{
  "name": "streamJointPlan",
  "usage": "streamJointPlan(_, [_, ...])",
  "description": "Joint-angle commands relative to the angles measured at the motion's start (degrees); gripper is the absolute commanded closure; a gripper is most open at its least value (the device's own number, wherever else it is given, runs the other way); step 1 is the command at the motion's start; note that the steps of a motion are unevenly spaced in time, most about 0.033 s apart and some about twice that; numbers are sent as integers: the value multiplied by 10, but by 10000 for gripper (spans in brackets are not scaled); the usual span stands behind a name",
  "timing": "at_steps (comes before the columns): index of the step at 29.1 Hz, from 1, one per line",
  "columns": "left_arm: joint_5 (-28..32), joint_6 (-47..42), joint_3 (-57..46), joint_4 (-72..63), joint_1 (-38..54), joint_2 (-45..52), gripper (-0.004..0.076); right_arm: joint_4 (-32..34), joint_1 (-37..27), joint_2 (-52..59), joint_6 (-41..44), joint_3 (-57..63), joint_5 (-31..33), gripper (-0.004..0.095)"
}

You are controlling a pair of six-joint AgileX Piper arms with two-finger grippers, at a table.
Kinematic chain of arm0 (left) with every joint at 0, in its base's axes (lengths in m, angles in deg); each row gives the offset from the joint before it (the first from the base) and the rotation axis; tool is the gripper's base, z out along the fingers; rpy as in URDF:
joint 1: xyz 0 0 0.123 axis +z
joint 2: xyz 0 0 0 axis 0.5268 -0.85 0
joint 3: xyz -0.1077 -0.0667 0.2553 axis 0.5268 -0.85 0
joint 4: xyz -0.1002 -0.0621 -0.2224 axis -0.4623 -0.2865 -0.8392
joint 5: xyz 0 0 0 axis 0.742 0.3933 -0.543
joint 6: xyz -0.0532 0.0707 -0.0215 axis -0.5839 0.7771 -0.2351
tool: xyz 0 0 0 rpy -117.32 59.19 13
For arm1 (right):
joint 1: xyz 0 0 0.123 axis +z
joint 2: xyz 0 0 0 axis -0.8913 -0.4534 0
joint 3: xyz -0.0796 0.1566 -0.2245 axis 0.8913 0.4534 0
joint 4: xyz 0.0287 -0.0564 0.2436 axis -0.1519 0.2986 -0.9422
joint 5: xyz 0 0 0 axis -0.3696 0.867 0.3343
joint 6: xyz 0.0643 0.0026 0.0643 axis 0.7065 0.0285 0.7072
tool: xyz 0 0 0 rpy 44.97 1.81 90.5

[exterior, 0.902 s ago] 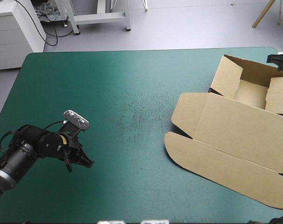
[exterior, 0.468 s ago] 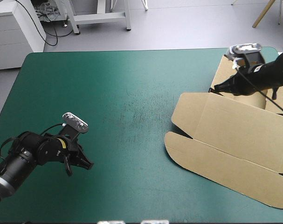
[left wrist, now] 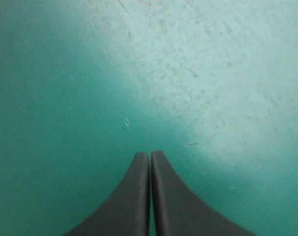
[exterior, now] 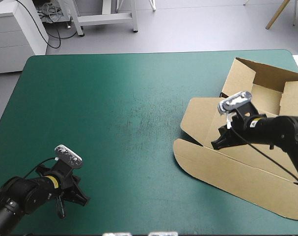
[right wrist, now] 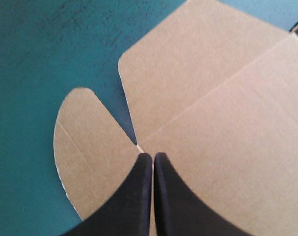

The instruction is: Fold the box

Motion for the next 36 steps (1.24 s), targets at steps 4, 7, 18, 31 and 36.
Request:
streamJointPlan(4, [-3, -6, -8, -57, -1, 50, 734, -9, 2, 73, -8, 131, -85, 912])
streamJointPlan(7, [-27, -5, -7, -89, -1, 58, 734, -9, 2, 100, -8, 185, -100, 912])
streamJointPlan(18, [-55, 1, -8, -99, -1, 87, 734, -38, 2, 180, -2, 242, -111, 912])
streamJointPlan(31, [-56, 16, -8, -102, -1, 94, 734, -85, 2, 244, -89, 252, -88, 912])
streamJointPlan(36, [-49, 28, -8, -103, -1, 94, 734, -83, 2, 312, -112, 253, -91, 912])
